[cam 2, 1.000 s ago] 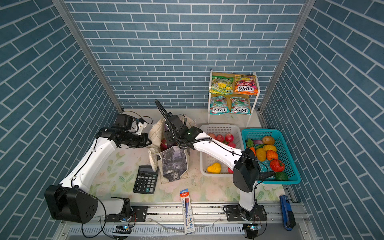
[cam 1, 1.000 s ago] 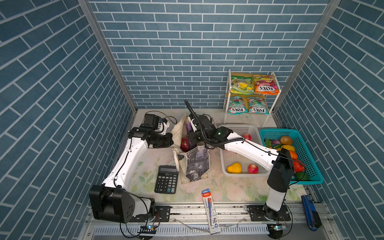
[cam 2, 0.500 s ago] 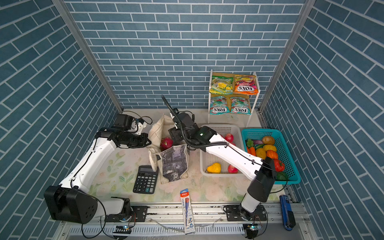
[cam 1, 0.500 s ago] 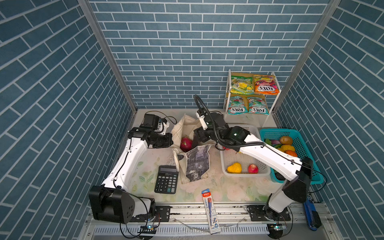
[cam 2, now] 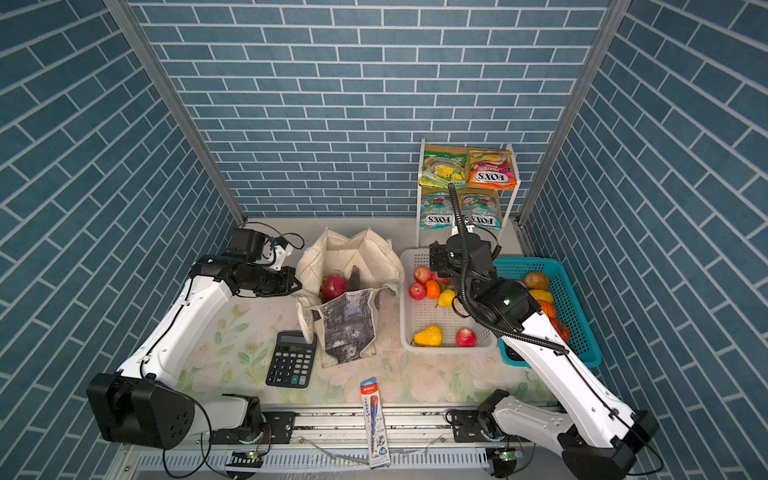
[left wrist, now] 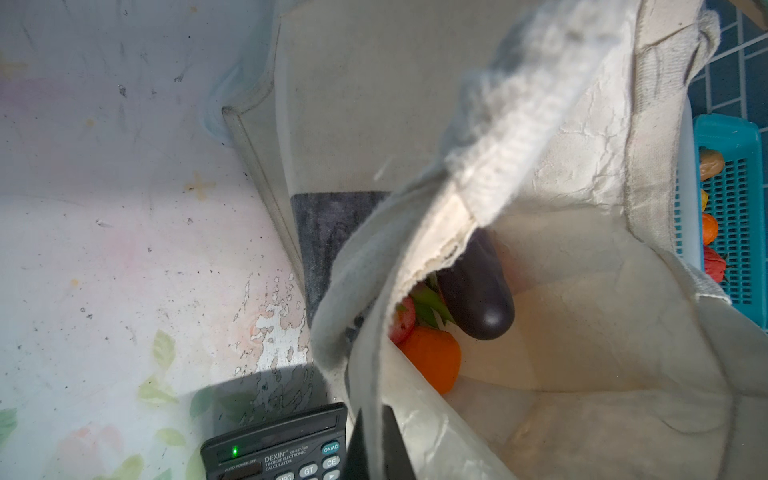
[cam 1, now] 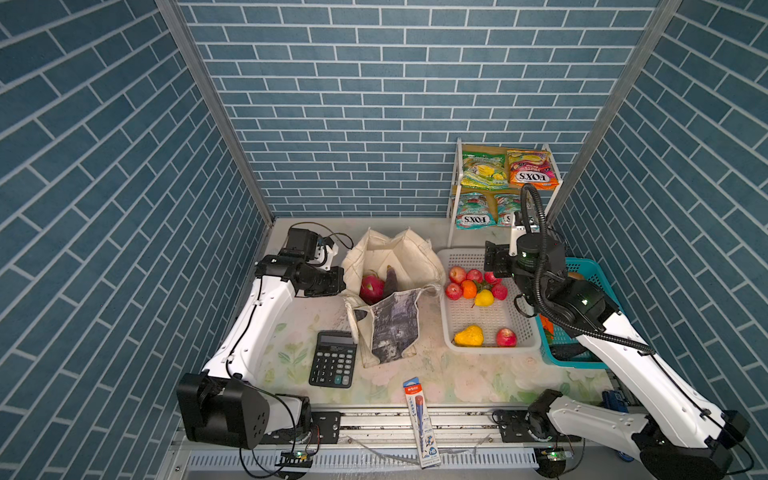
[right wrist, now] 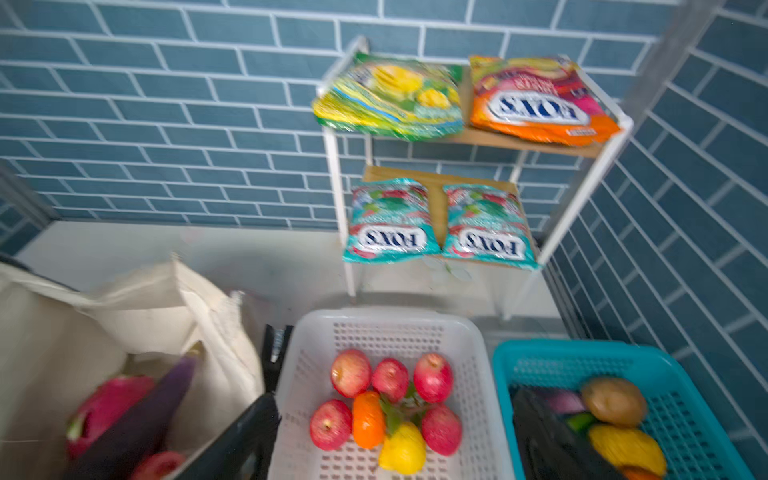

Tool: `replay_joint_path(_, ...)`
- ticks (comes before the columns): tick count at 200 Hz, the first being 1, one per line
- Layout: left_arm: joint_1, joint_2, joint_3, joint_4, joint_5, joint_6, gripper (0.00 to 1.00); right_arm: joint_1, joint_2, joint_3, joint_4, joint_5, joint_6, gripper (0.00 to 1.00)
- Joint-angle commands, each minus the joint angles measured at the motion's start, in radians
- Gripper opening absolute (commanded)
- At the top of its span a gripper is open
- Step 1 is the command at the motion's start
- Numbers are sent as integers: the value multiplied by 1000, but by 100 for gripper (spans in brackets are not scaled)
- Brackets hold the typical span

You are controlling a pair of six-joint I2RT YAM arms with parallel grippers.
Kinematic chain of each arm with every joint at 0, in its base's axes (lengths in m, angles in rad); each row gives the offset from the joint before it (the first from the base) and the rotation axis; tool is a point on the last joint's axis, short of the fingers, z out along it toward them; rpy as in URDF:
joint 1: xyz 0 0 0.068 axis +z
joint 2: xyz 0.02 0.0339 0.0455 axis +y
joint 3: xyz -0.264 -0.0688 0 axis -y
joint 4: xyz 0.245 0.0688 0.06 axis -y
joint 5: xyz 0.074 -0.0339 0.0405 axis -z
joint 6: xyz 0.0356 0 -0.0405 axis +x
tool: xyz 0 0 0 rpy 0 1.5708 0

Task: Place the food into the grocery bag and tie it
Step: 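Lower the eggplant into the bag and open the right gripper, then lift the right gripper out of the bag and move over the teal basket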

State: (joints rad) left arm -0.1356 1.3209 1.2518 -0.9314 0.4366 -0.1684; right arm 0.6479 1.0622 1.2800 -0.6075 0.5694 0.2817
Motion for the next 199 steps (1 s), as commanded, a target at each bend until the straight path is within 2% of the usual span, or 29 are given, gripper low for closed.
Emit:
replay_joint_path(1, 5, -5, 28, -63, -17, 34, 0, -68, -16, -16, -149, 22, 94, 89)
replay_joint_path(35, 5, -25, 14, -66, -21, 32, 0, -206, 66, 32, -347, -5, 168, 89)
replay_joint_path(71, 5, -14, 35, -77, -10, 30, 0, -273, 152, 67, -489, 24, 162, 89)
replay_joint_path(97, 5, -25, 54, -99, -19, 39, 0, -302, 209, 78, -555, 157, 109, 89)
replay_joint_path(113, 5, -32, 36, -90, -20, 37, 0, -325, 232, 55, -569, 266, 64, 89)
replay_joint_path(126, 5, -22, 39, -95, -15, 35, 0, -368, 240, 30, -573, 307, 39, 89)
replay_joint_path(175, 5, -19, 65, -109, -24, 27, 0, -593, 283, -49, -442, 244, -98, 90)
replay_joint_path(199, 5, -18, 65, -122, -38, 36, 0, -666, 313, -91, -366, 201, -145, 90)
